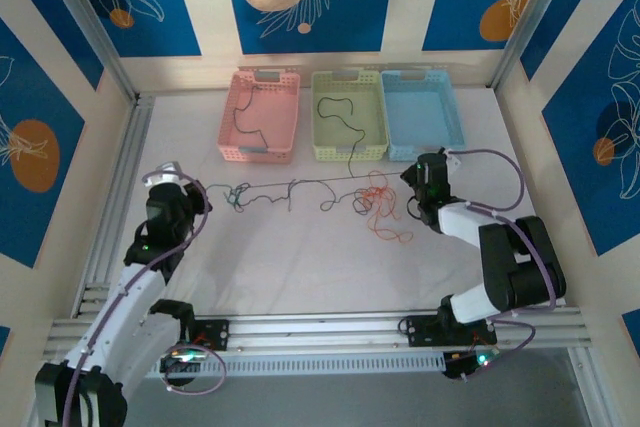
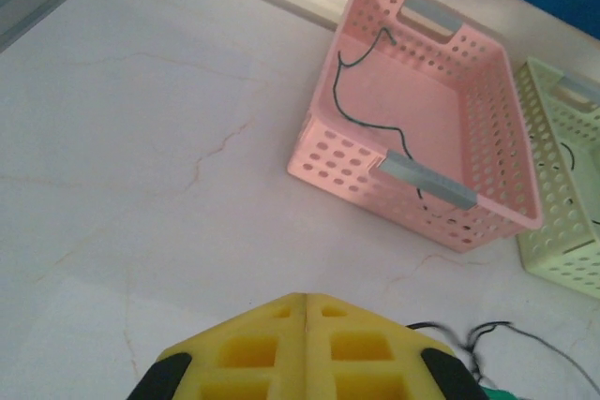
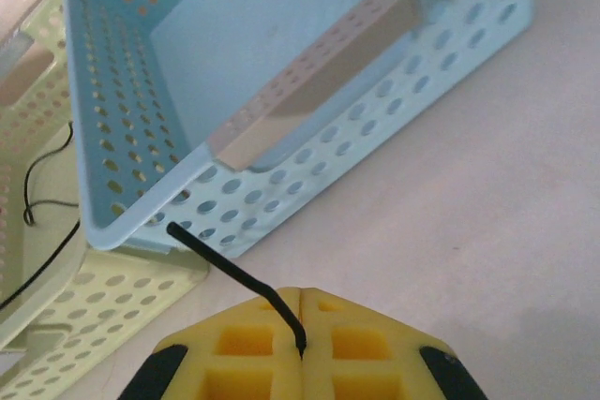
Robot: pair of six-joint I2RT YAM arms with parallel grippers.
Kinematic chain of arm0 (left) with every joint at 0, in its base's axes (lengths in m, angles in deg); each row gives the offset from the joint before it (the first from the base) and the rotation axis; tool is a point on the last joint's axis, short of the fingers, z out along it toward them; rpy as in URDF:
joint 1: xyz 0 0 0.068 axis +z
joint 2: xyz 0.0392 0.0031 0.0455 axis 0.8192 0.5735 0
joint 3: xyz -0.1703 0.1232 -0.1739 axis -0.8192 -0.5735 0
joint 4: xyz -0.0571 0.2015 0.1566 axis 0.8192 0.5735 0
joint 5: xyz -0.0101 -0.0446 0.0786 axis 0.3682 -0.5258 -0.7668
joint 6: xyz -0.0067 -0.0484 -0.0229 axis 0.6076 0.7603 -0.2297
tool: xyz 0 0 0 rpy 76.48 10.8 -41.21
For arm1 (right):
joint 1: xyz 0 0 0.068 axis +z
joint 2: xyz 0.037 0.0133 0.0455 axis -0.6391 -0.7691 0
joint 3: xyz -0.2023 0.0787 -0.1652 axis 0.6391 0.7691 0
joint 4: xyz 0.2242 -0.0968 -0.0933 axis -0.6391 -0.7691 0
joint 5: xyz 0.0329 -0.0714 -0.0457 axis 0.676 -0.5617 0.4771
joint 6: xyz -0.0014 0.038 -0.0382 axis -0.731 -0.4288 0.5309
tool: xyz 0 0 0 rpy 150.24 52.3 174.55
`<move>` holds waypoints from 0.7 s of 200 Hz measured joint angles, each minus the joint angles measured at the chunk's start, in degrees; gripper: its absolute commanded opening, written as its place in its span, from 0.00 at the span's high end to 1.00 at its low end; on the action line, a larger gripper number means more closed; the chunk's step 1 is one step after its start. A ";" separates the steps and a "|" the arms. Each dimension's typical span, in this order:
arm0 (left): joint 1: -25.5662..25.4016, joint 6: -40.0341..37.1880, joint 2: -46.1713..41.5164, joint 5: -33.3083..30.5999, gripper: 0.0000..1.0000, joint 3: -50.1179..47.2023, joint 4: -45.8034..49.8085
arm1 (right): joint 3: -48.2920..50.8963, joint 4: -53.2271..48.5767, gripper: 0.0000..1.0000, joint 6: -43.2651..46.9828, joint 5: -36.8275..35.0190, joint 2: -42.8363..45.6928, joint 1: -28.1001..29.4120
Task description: Untangle the cables
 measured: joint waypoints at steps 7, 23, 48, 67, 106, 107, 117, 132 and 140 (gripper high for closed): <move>0.31 -0.02 -0.22 -0.46 1.00 -0.35 0.11 | 0.57 -0.24 1.00 -0.92 0.07 0.81 -1.14; 0.94 0.00 -0.52 -1.27 1.00 -0.79 0.31 | 2.01 -0.90 1.00 -3.10 0.31 2.29 -4.44; 1.86 0.00 -0.70 -2.89 1.00 -1.55 -0.15 | 3.63 -1.60 1.00 -4.55 0.48 3.28 -7.76; 2.51 0.00 -0.59 -3.76 1.00 -2.86 -0.66 | 5.38 -1.84 1.00 -4.09 -0.46 5.92 -8.17; 4.98 0.13 -0.59 -3.52 1.00 -7.41 -3.72 | 5.97 -1.29 1.00 -1.29 -2.45 10.23 -8.50; 5.05 0.11 -0.59 -3.41 1.00 -7.56 -3.89 | 5.97 -1.25 1.00 -1.07 -2.32 10.27 -8.50; 5.35 0.07 -0.59 -2.69 1.00 -8.59 -5.20 | 5.97 -1.14 1.00 0.31 -1.33 10.27 -8.50; 5.75 -0.07 -0.55 -1.70 1.00 -9.64 -7.26 | 5.75 -1.05 1.00 2.69 0.59 10.27 -8.48; 5.97 -0.20 -0.39 -1.01 1.00 -9.92 -8.37 | 5.42 -1.01 0.99 4.13 1.46 10.27 -8.28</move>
